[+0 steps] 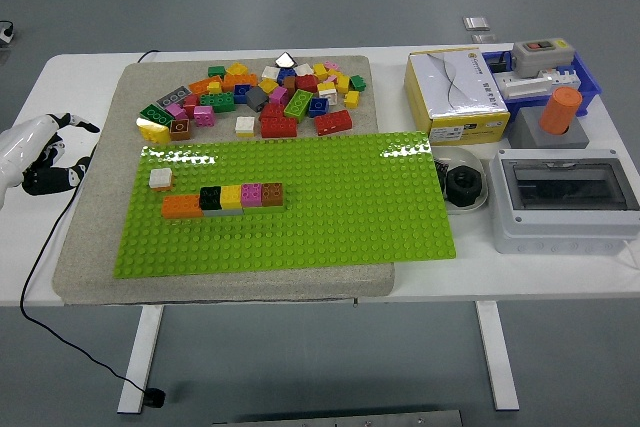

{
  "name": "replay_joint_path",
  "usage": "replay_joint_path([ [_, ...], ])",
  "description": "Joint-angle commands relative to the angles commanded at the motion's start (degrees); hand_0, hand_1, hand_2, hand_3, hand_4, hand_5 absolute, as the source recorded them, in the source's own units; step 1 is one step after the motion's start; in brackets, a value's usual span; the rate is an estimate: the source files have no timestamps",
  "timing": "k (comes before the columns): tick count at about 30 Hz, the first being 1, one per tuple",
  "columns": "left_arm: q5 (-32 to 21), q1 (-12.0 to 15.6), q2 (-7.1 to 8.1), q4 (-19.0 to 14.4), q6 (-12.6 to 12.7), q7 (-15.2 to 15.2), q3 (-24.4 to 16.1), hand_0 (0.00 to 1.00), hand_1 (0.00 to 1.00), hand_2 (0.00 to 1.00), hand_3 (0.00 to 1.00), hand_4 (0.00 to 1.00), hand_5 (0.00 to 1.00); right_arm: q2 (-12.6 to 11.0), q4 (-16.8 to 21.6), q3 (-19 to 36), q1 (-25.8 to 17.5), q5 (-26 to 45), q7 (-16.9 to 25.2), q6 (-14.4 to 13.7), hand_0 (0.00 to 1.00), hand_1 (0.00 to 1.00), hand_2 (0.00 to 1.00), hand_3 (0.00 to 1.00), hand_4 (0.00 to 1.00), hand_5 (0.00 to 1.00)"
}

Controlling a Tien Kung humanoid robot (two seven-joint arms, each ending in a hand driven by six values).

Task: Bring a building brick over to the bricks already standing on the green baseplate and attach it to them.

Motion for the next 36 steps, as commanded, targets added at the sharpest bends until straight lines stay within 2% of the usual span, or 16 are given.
replay_joint_path([
  [1, 0.1, -0.5, 0.44, 0.5, -0.1, -0.4, 1.0, 0.109, 0.002, 0.028, 0.756, 0.613, 0.002, 0.0, 0.0, -0.1, 0.0, 0.2, 0.0, -0.1, 0.637, 0.457, 0.632, 0.718, 0.688, 0.915],
  [2, 0.1, -1.1, 1.14, 0.9, -0.3, -0.8, 2.3, 0.109, 0.002, 0.028, 0.773, 0.837, 0.002, 0.1, 0.0, -0.1, -0.1, 0.5, 0.1, -0.2, 0.636, 0.459, 0.625, 0.719, 0.689, 0.913],
  [7, -0.6, -3.6, 4.42, 1.8, -1.8, -1.5, 8.0, 0.109, 0.002, 0.028, 0.773, 0.837, 0.002, 0.3, 0.0, 0.1, 0.1, 0.9, -0.1, -0.7, 0.636, 0.459, 0.625, 0.719, 0.689, 0.913],
  [8, -0.9, -4.1, 5.07, 1.9, -2.0, -1.6, 9.0, 0.105, 0.002, 0.028, 0.815, 0.959, 0.002, 0.4, 0.0, 0.1, 0.1, 0.9, -0.1, -0.8, 0.637, 0.458, 0.618, 0.719, 0.689, 0.912],
  [9, -1.0, -4.7, 5.52, 2.0, -2.0, -1.7, 9.6, 0.105, 0.002, 0.028, 0.815, 0.959, 0.002, 0.4, 0.0, 0.3, 0.2, 0.7, -0.2, -0.9, 0.637, 0.458, 0.618, 0.719, 0.689, 0.912],
  [14, -1.9, -8.6, 6.01, 4.4, -1.1, -2.9, 12.9, 0.104, 0.002, 0.026, 0.812, 0.99, 0.002, 0.6, 0.0, 1.9, 0.6, -0.8, -0.5, -1.4, 0.636, 0.457, 0.614, 0.718, 0.687, 0.924],
  [18, -3.7, -12.7, 5.09, 8.0, -0.1, -4.6, 16.3, 0.104, 0.002, 0.026, 0.812, 0.99, 0.002, 0.7, 0.0, 2.1, 1.0, -0.7, -0.4, -1.6, 0.636, 0.457, 0.614, 0.718, 0.687, 0.924],
  [19, -4.4, -13.8, 4.61, 9.2, 0.2, -5.1, 17.3, 0.104, 0.002, 0.027, 0.781, 0.987, 0.002, 0.7, 0.0, 2.1, 1.1, -0.7, -0.4, -1.6, 0.636, 0.456, 0.609, 0.719, 0.688, 0.917],
  [27, -10.7, -22.4, 1.03, 18.7, -0.2, -7.4, 25.7, 0.104, 0.002, 0.02, 0.764, 0.979, 0.002, 0.5, 0.0, 2.4, 2.0, -1.3, -0.2, -1.8, 0.635, 0.453, 0.608, 0.719, 0.69, 0.913],
  [32, -12.1, -25.1, -0.06, 21.0, -1.6, -6.6, 28.4, 0.104, 0.002, 0.021, 0.758, 0.973, 0.002, 0.3, 0.0, 2.4, 2.3, -1.5, -0.1, -1.8, 0.633, 0.453, 0.607, 0.719, 0.697, 0.902],
  [36, -12.5, -26.3, -1.53, 22.0, -4.3, -3.8, 28.8, 0.104, 0.002, 0.021, 0.758, 0.973, 0.002, 0.2, 0.0, 2.4, 2.6, -1.6, -0.1, -1.9, 0.633, 0.453, 0.607, 0.719, 0.697, 0.902],
])
